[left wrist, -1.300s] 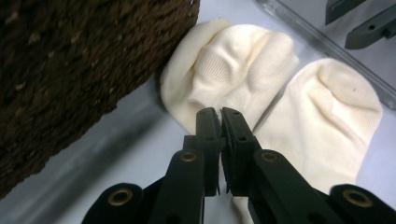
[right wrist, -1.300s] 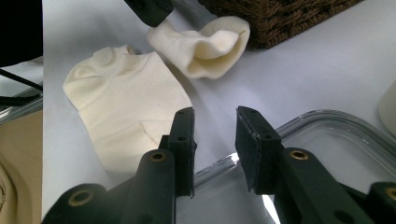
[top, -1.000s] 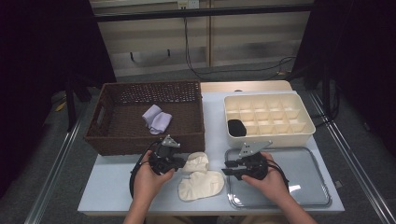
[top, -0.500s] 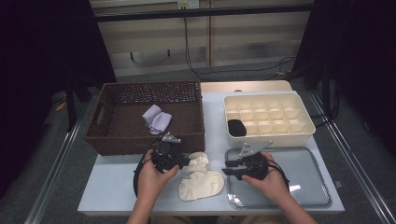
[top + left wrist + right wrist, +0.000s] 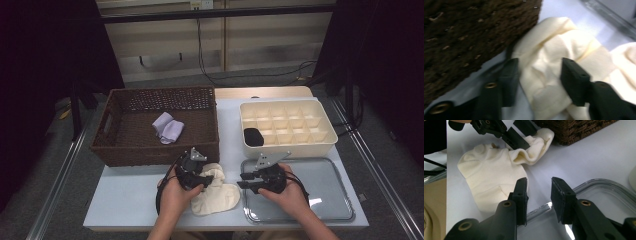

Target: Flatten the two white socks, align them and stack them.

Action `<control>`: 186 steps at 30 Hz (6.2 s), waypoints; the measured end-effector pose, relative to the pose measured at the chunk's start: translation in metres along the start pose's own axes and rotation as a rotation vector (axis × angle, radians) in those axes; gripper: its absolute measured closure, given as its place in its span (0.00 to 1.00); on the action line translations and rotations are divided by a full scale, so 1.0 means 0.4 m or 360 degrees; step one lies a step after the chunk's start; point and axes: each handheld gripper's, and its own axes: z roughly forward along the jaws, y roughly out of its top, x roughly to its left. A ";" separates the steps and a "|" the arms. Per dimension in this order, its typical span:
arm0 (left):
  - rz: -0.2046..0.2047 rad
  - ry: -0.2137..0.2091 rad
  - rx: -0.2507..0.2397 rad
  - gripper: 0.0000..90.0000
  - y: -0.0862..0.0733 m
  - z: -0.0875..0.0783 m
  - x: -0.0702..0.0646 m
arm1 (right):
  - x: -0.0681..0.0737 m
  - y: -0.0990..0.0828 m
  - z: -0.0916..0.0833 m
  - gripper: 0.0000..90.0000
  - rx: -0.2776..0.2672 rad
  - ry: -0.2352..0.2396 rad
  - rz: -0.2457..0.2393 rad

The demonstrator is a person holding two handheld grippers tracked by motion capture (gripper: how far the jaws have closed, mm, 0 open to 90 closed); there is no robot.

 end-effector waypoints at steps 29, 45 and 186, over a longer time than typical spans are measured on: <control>0.0267 -0.0325 0.0047 0.87 0.075 -0.019 -0.081 | -0.008 0.015 -0.037 0.69 -0.0120 -0.0087 0.0067; 0.0297 -0.0353 0.0011 0.86 0.062 -0.016 -0.085 | -0.010 0.020 -0.006 0.96 0.0005 -0.0101 0.0087; 0.0296 -0.0288 -0.0092 1.00 0.022 -0.058 -0.103 | -0.046 -0.022 -0.040 0.88 -0.0117 -0.0123 0.0249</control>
